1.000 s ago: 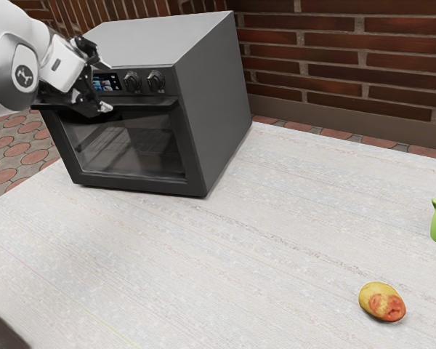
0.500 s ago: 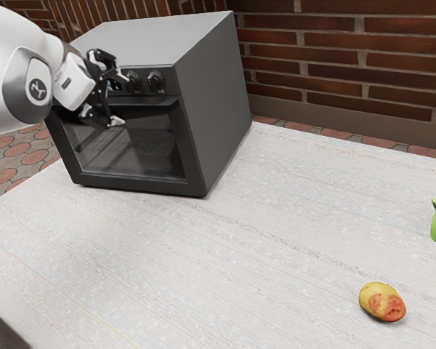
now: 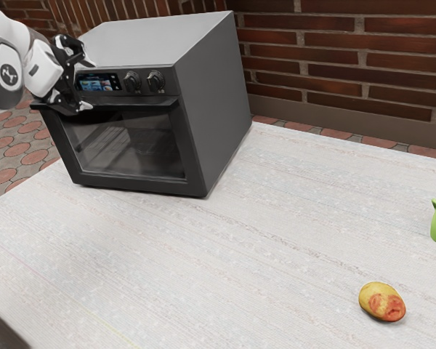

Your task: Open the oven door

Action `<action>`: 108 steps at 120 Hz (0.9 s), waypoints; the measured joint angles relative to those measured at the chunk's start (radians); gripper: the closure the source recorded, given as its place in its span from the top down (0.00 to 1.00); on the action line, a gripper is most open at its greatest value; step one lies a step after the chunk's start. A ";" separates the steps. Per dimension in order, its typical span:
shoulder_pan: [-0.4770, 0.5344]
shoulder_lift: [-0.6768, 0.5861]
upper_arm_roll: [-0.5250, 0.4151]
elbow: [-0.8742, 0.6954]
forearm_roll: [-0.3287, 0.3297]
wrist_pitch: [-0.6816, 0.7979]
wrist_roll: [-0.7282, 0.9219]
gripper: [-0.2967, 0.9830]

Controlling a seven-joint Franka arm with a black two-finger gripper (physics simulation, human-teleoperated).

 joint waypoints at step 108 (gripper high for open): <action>0.073 0.115 -0.017 -0.029 -0.058 0.028 0.037 0.77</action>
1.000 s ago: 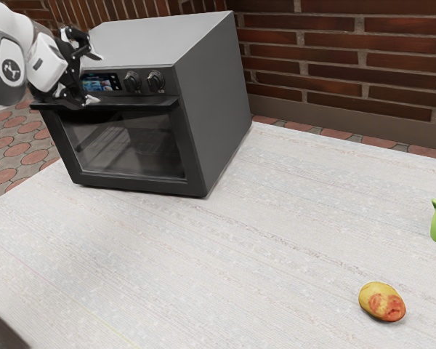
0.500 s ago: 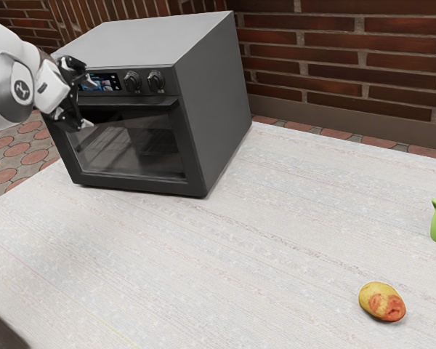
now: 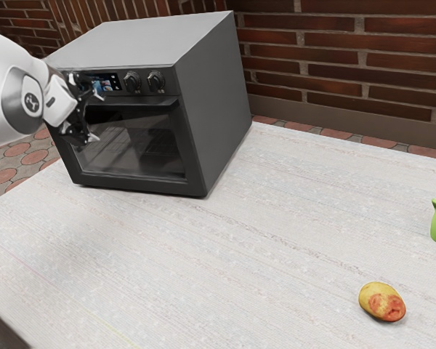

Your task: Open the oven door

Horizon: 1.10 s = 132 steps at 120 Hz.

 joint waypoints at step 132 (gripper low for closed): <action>0.015 -0.105 -0.584 0.253 0.251 -0.953 -1.236 0.77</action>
